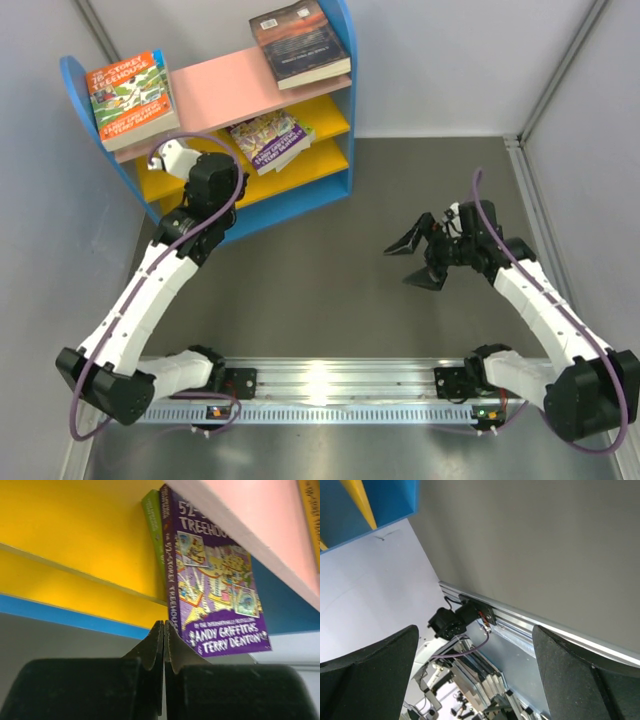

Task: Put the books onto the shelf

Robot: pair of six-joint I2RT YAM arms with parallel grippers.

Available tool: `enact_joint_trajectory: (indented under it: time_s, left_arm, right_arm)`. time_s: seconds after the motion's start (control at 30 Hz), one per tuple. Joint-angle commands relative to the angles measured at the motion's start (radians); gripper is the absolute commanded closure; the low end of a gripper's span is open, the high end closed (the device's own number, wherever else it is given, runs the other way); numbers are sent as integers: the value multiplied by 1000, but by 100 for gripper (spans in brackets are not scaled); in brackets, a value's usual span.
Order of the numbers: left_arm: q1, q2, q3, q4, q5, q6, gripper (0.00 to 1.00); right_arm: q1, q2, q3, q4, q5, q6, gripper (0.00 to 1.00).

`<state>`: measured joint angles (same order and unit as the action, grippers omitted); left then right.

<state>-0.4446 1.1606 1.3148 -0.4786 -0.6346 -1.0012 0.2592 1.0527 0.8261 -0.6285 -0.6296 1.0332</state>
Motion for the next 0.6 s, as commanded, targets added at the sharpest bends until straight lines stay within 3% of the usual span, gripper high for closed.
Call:
enact_joint_trajectory:
  time_s: [0.0,0.33,0.57]
  left_arm:
    - [9,13,-54,109,-85,19,100]
    - [46,106,-141,308,-114,-39,100]
    - [75,175,-124,343,-103,-51,100]
  right_arm:
    - [8,18,57,-45,4,-53,6]
    - [3,56,94,-120,5,-125,6]
    - [-3,75,110,-145,5,-147,6]
